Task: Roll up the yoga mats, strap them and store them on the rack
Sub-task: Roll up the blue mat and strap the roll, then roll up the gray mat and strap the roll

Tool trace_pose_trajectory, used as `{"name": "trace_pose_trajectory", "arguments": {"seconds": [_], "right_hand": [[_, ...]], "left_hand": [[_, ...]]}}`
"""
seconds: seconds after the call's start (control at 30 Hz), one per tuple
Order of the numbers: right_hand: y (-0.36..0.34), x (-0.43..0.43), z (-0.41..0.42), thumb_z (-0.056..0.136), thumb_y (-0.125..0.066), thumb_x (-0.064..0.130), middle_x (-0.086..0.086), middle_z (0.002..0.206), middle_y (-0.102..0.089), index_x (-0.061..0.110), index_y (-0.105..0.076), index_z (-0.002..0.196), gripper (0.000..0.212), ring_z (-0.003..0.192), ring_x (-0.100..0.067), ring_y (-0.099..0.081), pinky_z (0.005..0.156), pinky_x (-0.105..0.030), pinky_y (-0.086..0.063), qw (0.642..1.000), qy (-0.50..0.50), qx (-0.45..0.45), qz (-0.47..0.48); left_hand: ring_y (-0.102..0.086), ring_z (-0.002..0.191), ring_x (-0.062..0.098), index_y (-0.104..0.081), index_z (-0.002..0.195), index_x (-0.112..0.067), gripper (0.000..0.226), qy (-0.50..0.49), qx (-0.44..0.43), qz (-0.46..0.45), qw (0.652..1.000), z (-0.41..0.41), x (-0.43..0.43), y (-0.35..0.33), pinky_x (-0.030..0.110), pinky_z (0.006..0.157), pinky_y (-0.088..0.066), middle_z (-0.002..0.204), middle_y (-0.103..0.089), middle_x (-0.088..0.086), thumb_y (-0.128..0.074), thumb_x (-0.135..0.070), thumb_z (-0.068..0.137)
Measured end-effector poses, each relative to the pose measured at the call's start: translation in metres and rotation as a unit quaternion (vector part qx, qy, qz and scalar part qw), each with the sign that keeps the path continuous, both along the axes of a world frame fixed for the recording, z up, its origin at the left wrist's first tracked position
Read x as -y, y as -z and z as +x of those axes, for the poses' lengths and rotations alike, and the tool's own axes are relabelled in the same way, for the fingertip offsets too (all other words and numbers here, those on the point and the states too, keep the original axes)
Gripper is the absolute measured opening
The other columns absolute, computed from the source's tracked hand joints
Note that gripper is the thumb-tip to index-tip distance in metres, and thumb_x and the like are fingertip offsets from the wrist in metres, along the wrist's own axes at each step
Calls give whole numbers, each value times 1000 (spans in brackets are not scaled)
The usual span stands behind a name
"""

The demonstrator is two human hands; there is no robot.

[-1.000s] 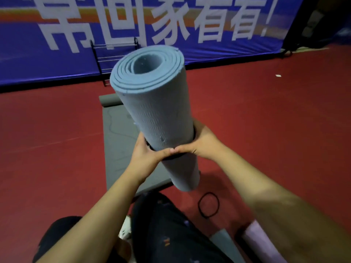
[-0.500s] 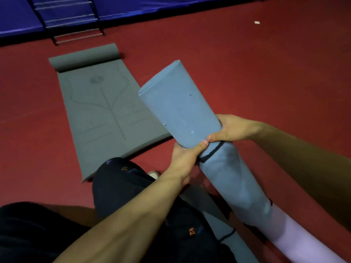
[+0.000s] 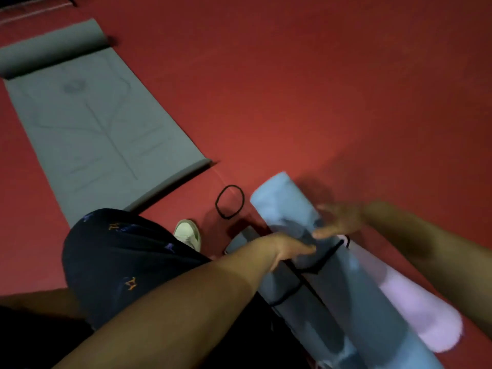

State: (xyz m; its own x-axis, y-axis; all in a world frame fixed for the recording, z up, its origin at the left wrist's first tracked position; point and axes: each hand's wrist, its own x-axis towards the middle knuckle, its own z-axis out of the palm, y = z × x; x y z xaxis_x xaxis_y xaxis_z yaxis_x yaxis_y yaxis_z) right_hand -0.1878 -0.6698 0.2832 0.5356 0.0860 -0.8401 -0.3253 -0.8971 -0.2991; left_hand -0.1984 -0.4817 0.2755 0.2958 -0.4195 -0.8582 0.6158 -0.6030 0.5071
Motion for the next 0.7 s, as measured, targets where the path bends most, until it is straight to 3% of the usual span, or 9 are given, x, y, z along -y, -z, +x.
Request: {"name": "trace_pose_trajectory", "arguments": {"seconds": [0.03,0.1,0.13,0.2,0.27,0.37,0.47,0.57,0.7], "right_hand": [[4,-6,-3,83,-68,58,18,136,-43,29,-40,143,73,133,-11,-44,100,-11,-30,1000,-11,12,-5],[15,-20,-1,60,-59,88,11,149,-39,29,-32,151,111,138,-14,-38,113,-24,-28,999,-48,16,-18],[22,-25,3,56,-55,93,5,156,-33,32,-27,153,118,142,-17,-34,116,-30,-27,997,-62,17,-34],[31,-36,12,73,-60,79,-2,161,-24,35,-20,154,101,145,-21,-28,117,-34,-27,996,-75,31,-43],[30,-48,21,83,-64,63,-3,160,-27,33,-22,154,88,143,-21,-31,115,-31,-29,995,-85,54,-23],[24,-66,32,88,-67,44,3,158,-31,30,-25,154,80,141,-17,-34,112,-27,-30,992,-98,85,2],[28,-84,40,90,-67,36,3,157,-34,35,-24,154,77,139,-17,-39,112,-28,-33,991,-91,91,28],[23,-104,48,93,-62,37,1,156,-36,40,-23,153,72,138,-19,-41,113,-31,-34,990,-94,96,47],[7,-140,65,96,-56,22,1,138,-52,29,-32,153,61,123,-15,-51,98,-12,-38,978,-108,168,69]], "left_hand": [[-45,130,20,-36,150,-10,60,7,31,17,999,1,0,6,26,98,-41,154,-39,9,-60,-31,98],[-45,132,21,-38,149,-13,62,16,73,44,996,5,-4,15,30,104,-40,153,-41,7,-63,-30,96],[-43,134,23,-36,151,-12,64,25,93,57,994,7,-7,17,30,104,-41,153,-41,8,-63,-31,95],[-42,137,27,-30,153,-8,65,30,120,73,990,14,-12,24,24,95,-43,153,-40,11,-59,-29,98],[-48,131,27,-34,151,-6,63,27,146,99,984,21,-17,28,23,85,-41,144,-48,13,-60,-27,97],[-56,118,23,-45,142,-9,59,14,168,129,977,31,-26,39,24,90,-43,130,-58,8,-67,-21,89],[-64,109,24,-56,131,-10,55,-3,185,151,971,41,-39,49,30,89,-54,121,-66,8,-69,-19,78],[-66,108,27,-59,126,-9,47,-18,203,171,964,52,-56,54,29,83,-55,120,-67,12,-66,-26,82],[-66,99,23,-58,128,-10,42,-43,260,173,949,71,-91,31,30,76,-53,120,-66,10,-61,-28,91]]}}
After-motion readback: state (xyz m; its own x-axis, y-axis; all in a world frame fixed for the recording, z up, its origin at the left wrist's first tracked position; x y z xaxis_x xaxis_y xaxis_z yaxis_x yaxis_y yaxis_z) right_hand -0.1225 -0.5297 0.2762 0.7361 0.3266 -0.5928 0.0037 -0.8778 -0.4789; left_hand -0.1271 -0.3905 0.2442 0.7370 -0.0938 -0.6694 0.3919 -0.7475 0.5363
